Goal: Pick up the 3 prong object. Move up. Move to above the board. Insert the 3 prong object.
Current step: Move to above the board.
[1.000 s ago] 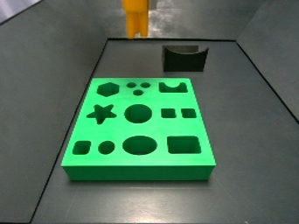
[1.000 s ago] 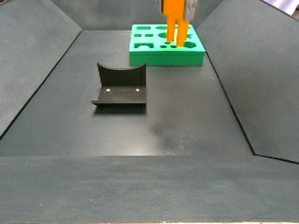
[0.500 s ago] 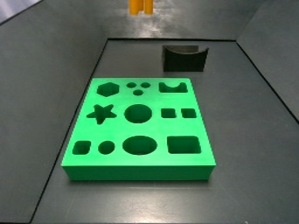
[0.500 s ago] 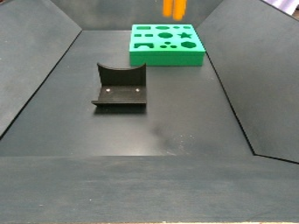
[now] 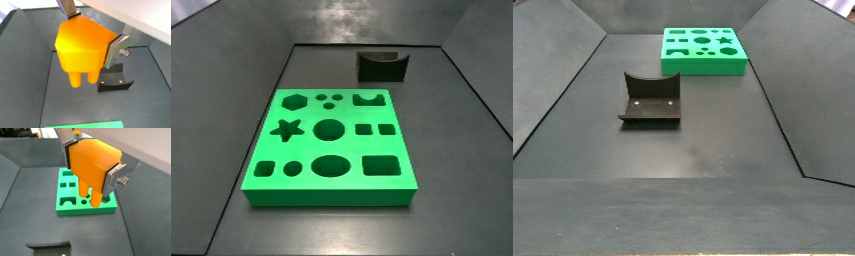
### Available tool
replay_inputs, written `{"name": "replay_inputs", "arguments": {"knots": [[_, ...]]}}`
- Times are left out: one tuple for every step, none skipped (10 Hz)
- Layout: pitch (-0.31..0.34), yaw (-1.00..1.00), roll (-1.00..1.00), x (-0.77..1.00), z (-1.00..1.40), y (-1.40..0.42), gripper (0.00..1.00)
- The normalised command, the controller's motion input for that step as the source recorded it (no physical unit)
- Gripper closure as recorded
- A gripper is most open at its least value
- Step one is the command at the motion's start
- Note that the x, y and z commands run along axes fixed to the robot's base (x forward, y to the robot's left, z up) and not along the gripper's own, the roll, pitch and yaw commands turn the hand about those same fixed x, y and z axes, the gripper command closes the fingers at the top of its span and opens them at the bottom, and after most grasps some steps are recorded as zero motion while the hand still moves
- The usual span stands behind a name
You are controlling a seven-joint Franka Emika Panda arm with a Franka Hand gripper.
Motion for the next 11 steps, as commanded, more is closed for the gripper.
{"name": "replay_inputs", "arguments": {"knots": [[0.092,0.03,-0.06,0.06,0.88,-0.08,1.0],[0.092,0.03,-0.06,0.05,0.77,-0.06,1.0],[0.093,0.03,-0.06,0.03,0.56,-0.04,1.0],[0.091,0.03,-0.06,0.02,0.4,-0.03,1.0],[0.09,0.03,-0.06,0.01,0.19,-0.02,1.0],[0.05,1.0,0.06,-0.05,-0.34,-1.0,1.0],[0.049,1.0,0.07,-0.05,-0.34,-1.0,1.0],[0.036,1.0,0.09,-0.04,-0.35,-1.0,1.0],[0.037,1.0,0.09,-0.04,-0.36,-1.0,1.0],[0.035,1.0,0.09,-0.03,-0.36,-1.0,1.0],[0.04,1.0,0.1,-0.01,-0.36,-1.0,1.0]]}}
